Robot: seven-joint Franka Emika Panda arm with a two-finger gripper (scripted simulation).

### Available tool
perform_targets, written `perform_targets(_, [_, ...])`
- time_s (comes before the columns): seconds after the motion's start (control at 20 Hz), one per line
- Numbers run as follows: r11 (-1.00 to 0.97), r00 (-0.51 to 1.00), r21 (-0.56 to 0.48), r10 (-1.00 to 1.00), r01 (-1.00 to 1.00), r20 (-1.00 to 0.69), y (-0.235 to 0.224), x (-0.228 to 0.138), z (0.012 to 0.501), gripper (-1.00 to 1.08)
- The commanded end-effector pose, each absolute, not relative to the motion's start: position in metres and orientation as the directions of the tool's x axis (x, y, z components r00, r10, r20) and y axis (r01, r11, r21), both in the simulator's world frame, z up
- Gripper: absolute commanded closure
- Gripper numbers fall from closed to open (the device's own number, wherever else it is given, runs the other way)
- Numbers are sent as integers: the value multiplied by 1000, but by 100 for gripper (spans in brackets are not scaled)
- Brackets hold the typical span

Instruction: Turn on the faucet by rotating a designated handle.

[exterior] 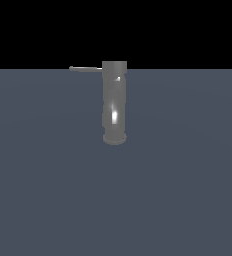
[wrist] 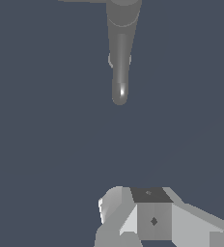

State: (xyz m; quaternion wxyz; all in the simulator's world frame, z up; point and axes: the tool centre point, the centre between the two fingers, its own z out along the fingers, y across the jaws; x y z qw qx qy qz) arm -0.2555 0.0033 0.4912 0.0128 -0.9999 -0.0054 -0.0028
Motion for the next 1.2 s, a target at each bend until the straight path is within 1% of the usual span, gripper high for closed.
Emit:
perform_targets(0.0, [-1000,1000,-26,11,11,6,3,-255,491,108])
perform_targets(0.7, [-998,999,-46,35,35,0,6,-260,493,108])
perform_targets(1.15, [-997,999,-65,-38,-38,-6,9,-240,495,108])
